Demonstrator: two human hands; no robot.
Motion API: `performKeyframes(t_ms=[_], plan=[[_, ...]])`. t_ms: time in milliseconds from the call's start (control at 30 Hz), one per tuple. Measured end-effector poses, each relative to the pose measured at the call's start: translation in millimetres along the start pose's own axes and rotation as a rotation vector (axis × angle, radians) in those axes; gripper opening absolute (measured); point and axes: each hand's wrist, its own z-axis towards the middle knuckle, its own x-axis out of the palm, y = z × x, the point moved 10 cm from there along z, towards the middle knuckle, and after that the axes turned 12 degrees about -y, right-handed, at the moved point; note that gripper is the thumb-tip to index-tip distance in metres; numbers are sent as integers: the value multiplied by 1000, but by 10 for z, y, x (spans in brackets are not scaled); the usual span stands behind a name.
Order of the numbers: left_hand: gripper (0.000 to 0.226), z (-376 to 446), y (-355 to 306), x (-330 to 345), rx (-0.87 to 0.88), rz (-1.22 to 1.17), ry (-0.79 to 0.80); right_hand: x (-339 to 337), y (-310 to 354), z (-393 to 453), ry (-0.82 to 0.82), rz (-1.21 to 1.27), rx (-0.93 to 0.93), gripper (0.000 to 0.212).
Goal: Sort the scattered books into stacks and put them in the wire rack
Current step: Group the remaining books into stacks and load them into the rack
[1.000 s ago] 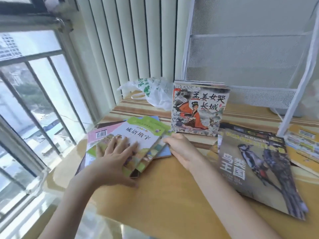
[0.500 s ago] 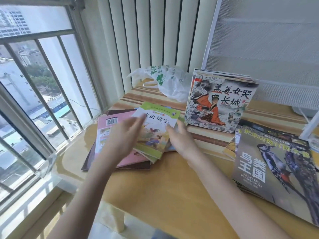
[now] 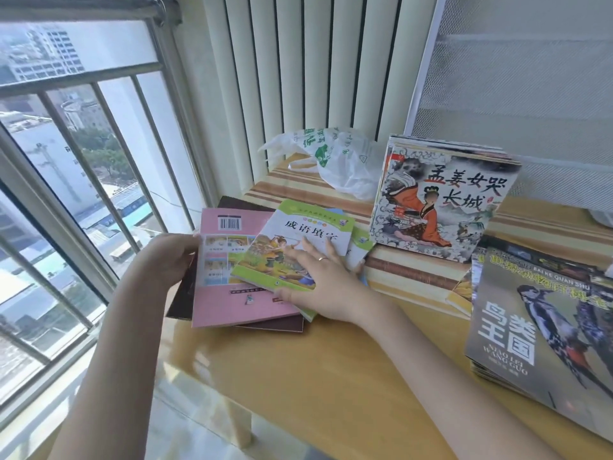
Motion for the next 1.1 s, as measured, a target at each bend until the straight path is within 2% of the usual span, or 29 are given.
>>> performKeyframes(t_ms=[67, 167, 300, 367, 467, 533, 667, 767, 833, 867, 967, 1033, 1067, 1100], plan=[[26, -97, 17, 77, -21, -42, 135, -39, 24, -17, -17, -34, -17, 75], [25, -262, -11, 267, 7, -52, 290, -70, 302, -66, -169, -290, -147, 82], [24, -330, -124, 343, 53, -18, 359, 202, 781, -124, -148, -265, -263, 94], [28, -305, -134, 278, 67, 55, 334, 241, 795, -100, -161, -257, -257, 92], [24, -243, -195, 24, 79, 80, 227, 183, 683, -81, -182, -168, -240, 81], [25, -179, -317, -196, 143, 83, 140, 195, 610, -91, -155, -196, -236, 75], [11, -206, -725, -584, 281, -15, -31, 256, 563, -92, -93, -304, -240, 69], [13, -272, -1006, -718, 344, -108, -93, 254, 566, -76, -36, -257, -216, 61], [11, -312, -1125, -708, 348, -193, -83, 177, 561, -55, -32, -75, -178, 57], [11, -357, -1162, -651, 337, -241, -57, 98, 553, -46, -41, 96, -134, 57], [17, -529, -1222, -402, 345, -311, 5, -247, 443, -54, -73, 874, 96, 74], [10, -689, -1173, -122, 343, -268, 50, -494, 308, -72, -65, 1387, 223, 73], [9, -780, -1113, 63, 332, -221, 94, -626, 185, -84, -110, 1499, 277, 67], [15, -834, -1028, 282, 324, -179, 155, -768, 43, -112, -189, 1496, 310, 58]])
